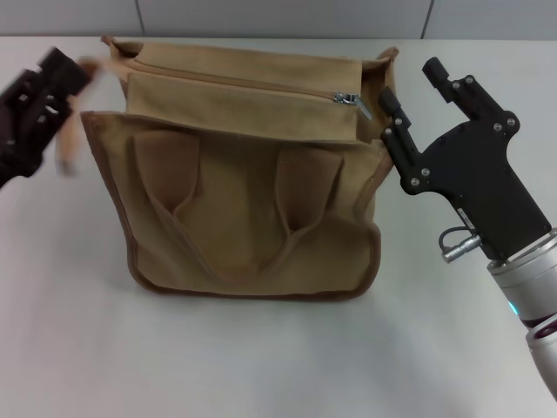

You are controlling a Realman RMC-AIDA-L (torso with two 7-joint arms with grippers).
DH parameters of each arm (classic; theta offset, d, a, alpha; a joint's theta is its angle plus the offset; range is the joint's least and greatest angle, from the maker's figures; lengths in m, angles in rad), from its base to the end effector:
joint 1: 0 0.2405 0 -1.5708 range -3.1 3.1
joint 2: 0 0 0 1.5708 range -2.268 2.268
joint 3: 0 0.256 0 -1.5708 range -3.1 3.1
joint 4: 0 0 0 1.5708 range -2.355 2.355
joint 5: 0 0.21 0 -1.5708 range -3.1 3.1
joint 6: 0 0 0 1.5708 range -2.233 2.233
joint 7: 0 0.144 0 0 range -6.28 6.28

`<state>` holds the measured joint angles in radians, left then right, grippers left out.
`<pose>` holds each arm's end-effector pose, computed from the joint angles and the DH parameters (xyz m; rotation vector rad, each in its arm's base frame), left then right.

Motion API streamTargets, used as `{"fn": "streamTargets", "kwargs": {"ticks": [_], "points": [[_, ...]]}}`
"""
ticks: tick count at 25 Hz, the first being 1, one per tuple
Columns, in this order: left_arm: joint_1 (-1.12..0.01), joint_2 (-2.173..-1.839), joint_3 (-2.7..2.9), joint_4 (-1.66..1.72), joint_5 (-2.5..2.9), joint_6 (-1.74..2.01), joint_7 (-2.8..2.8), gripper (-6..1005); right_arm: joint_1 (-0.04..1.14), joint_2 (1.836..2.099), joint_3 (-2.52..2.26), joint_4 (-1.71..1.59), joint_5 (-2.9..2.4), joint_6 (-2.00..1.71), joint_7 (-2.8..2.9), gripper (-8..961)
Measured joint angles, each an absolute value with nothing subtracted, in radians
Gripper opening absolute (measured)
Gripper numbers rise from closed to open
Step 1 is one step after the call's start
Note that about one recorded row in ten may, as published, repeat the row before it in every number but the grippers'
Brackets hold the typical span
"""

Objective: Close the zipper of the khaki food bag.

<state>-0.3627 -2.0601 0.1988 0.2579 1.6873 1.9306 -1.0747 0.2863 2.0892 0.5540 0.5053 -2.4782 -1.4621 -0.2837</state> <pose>-0.2927 0.2568 0.0446 -1.9846 -0.5755 -1.5465 0.2183 0.2564 -0.0704 -1.7950 -0.0672 0.9741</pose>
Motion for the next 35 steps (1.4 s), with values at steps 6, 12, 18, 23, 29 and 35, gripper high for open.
{"fn": "streamTargets", "kwargs": {"ticks": [6, 12, 18, 23, 29, 35], "points": [[-0.363, -2.055, 0.211, 0.291, 1.668, 1.992, -1.179, 506, 0.285, 2.09, 0.55, 0.495, -2.479, -1.471, -0.261, 533], [-0.331, -2.057, 0.566, 0.397, 1.696, 1.978, -1.042, 734, 0.273, 2.085, 0.475, 0.459, -2.48, -1.556, -0.183, 647], [-0.269, -2.051, 0.672, 0.427, 1.756, 1.958, -0.909, 753, 0.301, 2.079, 0.41, 0.246, -2.537, -1.715, 0.198, 655], [-0.232, -2.053, 0.673, 0.427, 1.787, 1.901, -0.784, 768, 0.403, 2.079, 0.407, -0.008, -2.726, -1.85, 0.49, 663], [-0.229, -2.058, 0.678, 0.42, 1.804, 1.831, -0.77, 768, 0.445, 2.085, 0.405, -0.04, -2.791, -1.787, 0.513, 672], [-0.224, -2.061, 0.679, 0.427, 1.841, 1.844, -0.764, 768, 0.434, 2.086, 0.357, 0.037, -2.814, -1.705, 0.444, 741]]}}
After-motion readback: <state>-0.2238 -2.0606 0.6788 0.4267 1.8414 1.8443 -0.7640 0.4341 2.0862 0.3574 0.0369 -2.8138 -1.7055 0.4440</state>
